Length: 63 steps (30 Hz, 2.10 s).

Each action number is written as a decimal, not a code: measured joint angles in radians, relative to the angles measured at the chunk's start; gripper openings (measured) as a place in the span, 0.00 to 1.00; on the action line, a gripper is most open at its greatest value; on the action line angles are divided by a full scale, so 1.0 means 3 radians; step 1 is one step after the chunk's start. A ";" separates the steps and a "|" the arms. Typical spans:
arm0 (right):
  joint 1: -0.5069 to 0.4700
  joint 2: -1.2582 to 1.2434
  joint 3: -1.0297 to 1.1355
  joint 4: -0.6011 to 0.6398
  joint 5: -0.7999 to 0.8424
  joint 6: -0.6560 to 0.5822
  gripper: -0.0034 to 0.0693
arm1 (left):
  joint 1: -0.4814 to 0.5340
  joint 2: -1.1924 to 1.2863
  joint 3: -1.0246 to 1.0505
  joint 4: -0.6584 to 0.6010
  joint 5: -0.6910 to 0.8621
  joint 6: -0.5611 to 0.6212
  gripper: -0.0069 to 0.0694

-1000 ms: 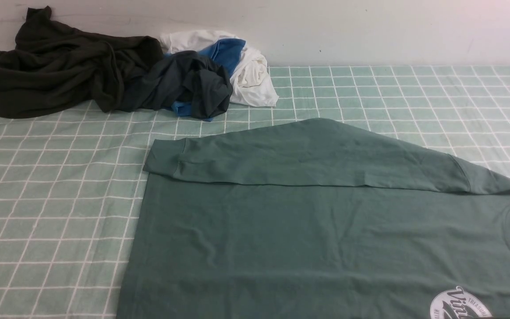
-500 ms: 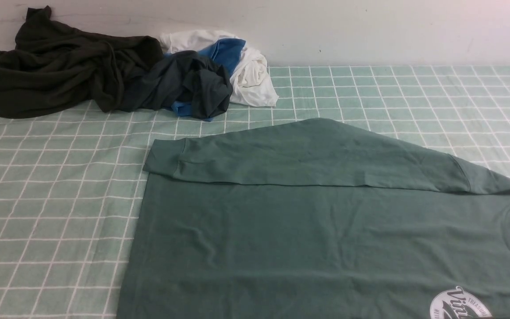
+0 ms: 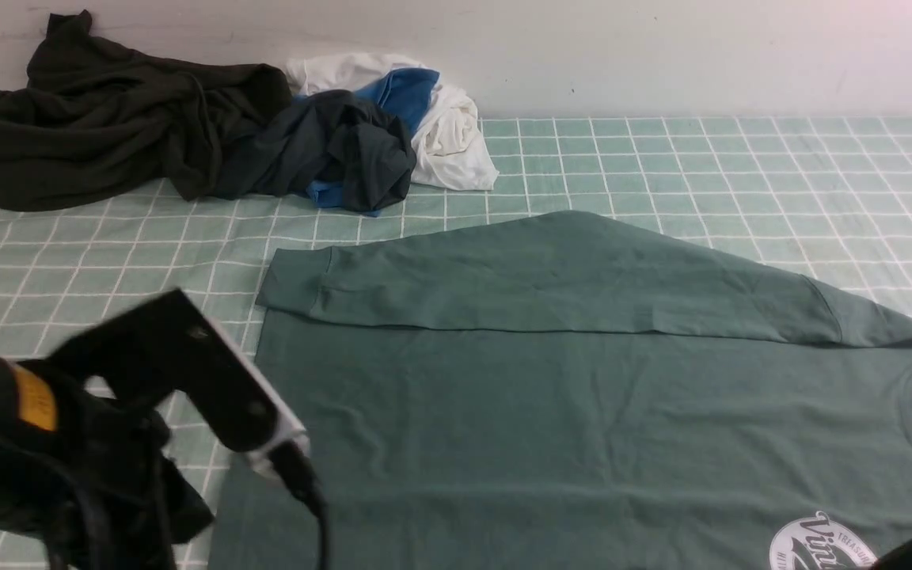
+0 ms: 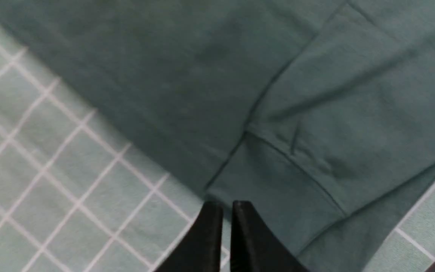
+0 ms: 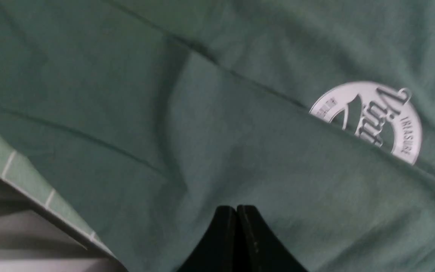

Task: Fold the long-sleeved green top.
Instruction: Use the left arm to clamp the cuff closest to it, then use the left arm to drag and place the cuff at the centered position on the left edge of the fabric

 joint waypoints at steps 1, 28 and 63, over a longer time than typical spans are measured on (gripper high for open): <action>0.0028 0.0007 0.0017 0.0000 -0.0040 0.0000 0.02 | -0.0085 0.0169 0.0000 0.0004 -0.0016 -0.0035 0.16; 0.0038 0.0036 0.0025 -0.0013 -0.0644 -0.0010 0.02 | -0.0264 0.1853 -0.0379 -0.0272 -0.0220 0.0023 0.11; 0.0038 0.0036 0.0027 -0.0935 -0.1376 0.0654 0.02 | 0.0930 0.3023 -0.2964 0.0165 -0.0026 -0.0890 0.69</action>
